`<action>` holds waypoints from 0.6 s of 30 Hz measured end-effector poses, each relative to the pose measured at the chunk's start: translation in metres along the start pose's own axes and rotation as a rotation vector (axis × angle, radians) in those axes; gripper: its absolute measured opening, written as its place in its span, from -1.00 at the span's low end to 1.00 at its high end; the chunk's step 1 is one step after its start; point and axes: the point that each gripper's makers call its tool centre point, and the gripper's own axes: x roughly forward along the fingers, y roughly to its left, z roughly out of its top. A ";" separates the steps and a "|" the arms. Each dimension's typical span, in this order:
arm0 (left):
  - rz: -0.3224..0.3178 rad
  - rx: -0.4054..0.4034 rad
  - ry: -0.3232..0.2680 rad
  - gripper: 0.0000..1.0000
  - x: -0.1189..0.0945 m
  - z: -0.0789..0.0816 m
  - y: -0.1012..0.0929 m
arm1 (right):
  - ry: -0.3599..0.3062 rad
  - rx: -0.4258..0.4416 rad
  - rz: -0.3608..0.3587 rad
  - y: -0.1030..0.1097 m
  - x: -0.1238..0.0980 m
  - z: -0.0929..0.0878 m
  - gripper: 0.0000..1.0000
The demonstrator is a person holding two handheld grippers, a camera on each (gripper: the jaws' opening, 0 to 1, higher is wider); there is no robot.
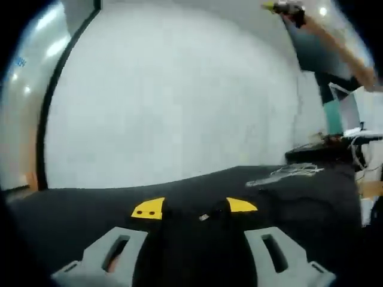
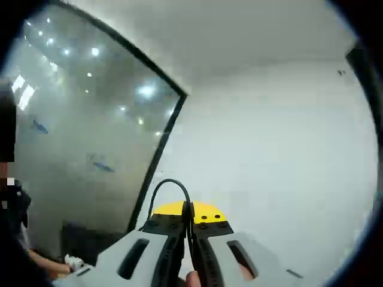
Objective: Grab the wires, straighten them and put them on the rack
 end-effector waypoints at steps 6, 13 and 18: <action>-0.376 -0.060 0.272 0.92 0.040 -0.005 -0.143 | -0.058 -0.120 -0.086 -0.021 0.031 0.109 -0.98; -0.486 0.187 0.128 -1.00 0.047 0.027 -0.226 | -0.097 -0.138 -0.219 -0.056 0.023 0.149 -0.98; -0.303 0.341 -0.013 -1.00 0.009 0.154 -0.147 | 0.037 -0.148 -0.183 -0.054 0.011 0.080 -0.98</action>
